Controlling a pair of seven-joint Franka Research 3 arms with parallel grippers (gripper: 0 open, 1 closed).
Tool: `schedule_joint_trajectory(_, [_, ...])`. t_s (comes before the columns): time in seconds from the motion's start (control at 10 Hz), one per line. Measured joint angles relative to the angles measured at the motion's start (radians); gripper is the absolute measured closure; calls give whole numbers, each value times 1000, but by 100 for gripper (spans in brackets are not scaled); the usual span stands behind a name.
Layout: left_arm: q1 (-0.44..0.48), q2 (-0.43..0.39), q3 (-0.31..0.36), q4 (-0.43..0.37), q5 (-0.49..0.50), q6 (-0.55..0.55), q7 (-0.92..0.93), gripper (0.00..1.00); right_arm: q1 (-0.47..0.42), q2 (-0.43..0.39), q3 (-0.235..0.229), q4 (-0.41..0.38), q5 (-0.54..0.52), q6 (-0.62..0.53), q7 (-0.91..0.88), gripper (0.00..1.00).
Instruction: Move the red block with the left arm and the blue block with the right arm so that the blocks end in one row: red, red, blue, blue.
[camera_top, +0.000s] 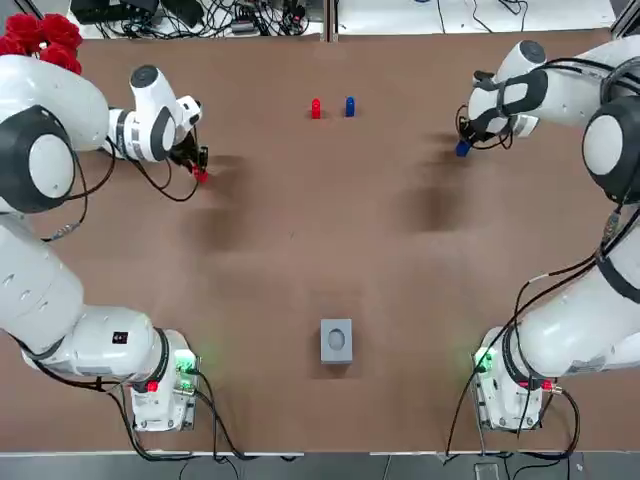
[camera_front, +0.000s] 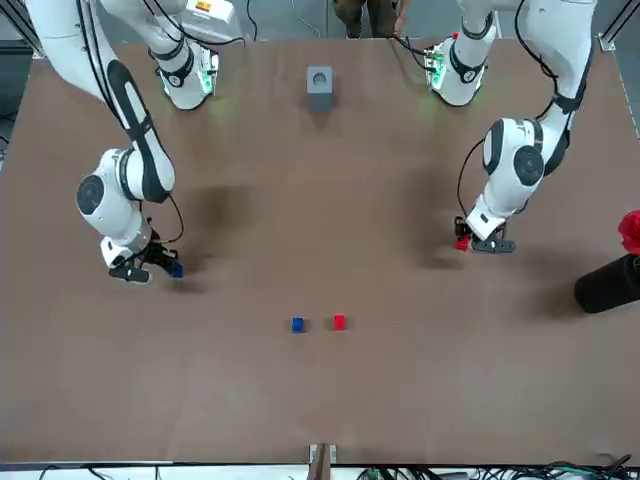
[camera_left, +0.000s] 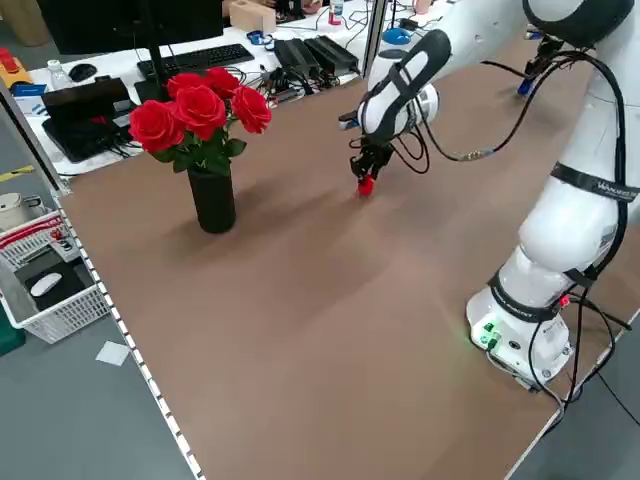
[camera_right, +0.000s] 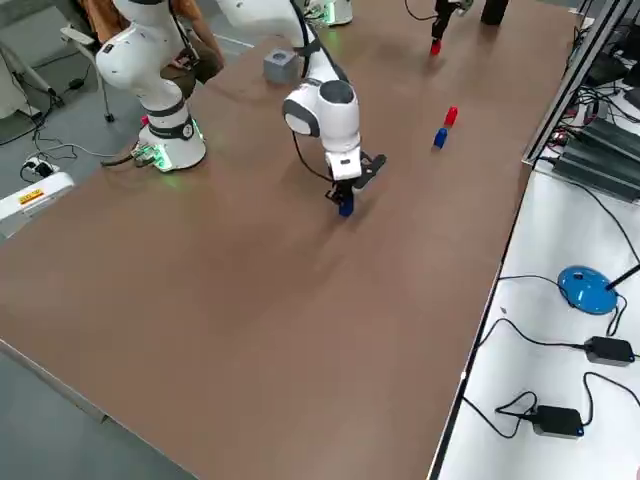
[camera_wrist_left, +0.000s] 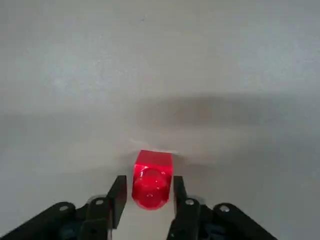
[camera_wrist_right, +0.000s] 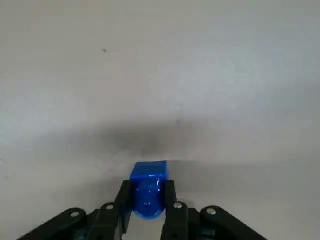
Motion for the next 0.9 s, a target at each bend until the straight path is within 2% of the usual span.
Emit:
schedule_joint_trajectory(0.1, [0,-5,0,4,0,0,0,70,8,14,12,21,0,0,28,70])
schedule_joint_trajectory(0.5, [-2,-1,-1,14,0,2,5,70,43,46,29,74,0,-4,97,70])
schedule_joint_trajectory(0.9, [-10,32,-49,85,0,2,3,70,74,84,46,137,-4,-13,154,70])
